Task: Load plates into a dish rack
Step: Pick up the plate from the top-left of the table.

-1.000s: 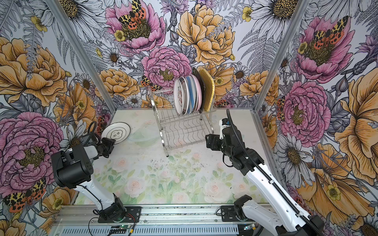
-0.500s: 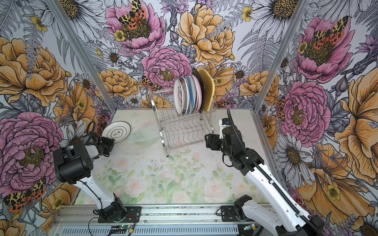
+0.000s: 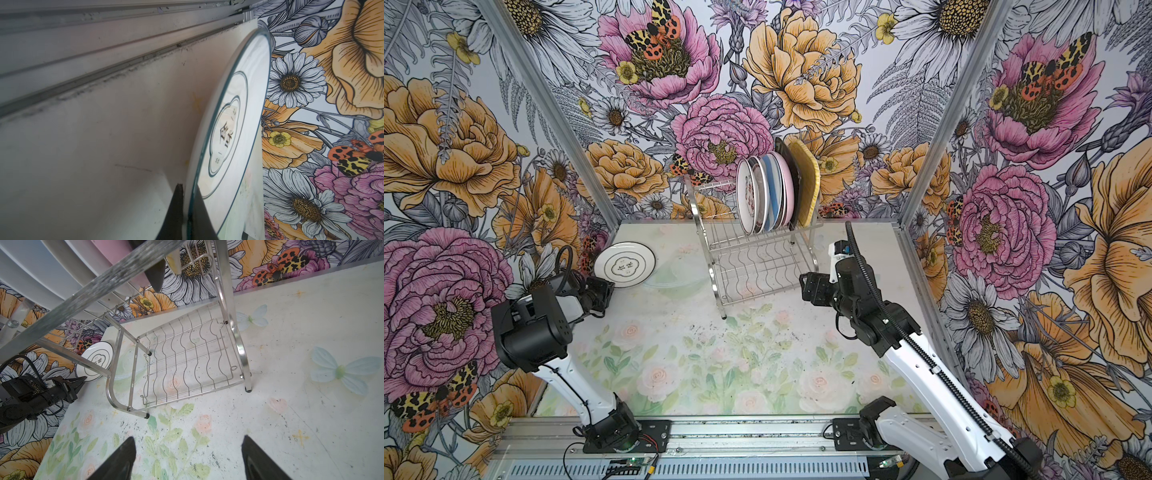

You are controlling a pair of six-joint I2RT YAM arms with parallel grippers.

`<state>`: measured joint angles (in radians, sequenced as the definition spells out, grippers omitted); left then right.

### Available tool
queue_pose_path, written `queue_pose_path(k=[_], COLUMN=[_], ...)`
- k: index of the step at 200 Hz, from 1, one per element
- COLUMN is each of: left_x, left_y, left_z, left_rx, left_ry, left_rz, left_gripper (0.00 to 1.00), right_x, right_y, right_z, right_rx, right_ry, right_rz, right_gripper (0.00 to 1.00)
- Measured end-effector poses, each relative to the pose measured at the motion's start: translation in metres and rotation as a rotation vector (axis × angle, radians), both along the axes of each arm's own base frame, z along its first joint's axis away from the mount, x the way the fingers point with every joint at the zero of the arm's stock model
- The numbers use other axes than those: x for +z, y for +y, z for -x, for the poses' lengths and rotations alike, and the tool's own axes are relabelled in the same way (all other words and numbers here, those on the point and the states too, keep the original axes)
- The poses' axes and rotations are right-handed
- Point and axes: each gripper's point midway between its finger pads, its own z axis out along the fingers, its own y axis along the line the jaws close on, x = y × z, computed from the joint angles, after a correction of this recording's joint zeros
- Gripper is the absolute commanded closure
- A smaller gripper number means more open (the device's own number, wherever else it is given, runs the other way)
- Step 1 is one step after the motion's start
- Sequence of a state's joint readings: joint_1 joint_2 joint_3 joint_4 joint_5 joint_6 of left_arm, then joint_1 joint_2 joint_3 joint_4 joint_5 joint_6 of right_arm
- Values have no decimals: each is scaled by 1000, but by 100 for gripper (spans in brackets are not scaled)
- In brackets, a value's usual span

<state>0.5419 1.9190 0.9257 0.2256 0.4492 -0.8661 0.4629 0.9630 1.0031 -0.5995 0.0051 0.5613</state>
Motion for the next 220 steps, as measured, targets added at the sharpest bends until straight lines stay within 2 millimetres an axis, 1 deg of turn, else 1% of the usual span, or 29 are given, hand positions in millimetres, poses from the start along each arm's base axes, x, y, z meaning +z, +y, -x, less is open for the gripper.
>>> queue_pose_path(k=[21, 37, 54, 66, 86, 127, 147, 176, 199, 220], left_x=[0, 0, 1, 4, 14, 42, 54, 67, 75, 81], left_y=[-2, -6, -14, -21, -33, -56, -71, -100, -121, -136], left_z=[1, 5, 17, 29, 47, 76, 90, 115, 137, 152], left_rx=[-4, -2, -1, -1, -6, -38, -69, -126, -159, -185], left_ry=[-1, 2, 16, 31, 45, 35, 33, 30, 29, 21], left_rz=[9, 25, 42, 51, 64, 58, 53, 54, 55, 56], left_gripper=[100, 100, 100, 100, 100, 100, 100, 100, 100, 100], right_x=[0, -1, -4, -8, -13, -21, -23, -24, -30, -36], right_y=[0, 1, 2, 2, 4, 8, 11, 20, 27, 34], right_z=[0, 0, 1, 1, 3, 5, 6, 4, 3, 3], right_rx=[3, 4, 9, 12, 18, 41, 52, 83, 112, 139], right_ry=[1, 3, 7, 16, 28, 48, 53, 61, 84, 106], right_rz=[-1, -1, -3, -3, -8, -22, -36, -59, -70, -81], right_gripper=[20, 20, 20, 19, 20, 20, 20, 20, 20, 19])
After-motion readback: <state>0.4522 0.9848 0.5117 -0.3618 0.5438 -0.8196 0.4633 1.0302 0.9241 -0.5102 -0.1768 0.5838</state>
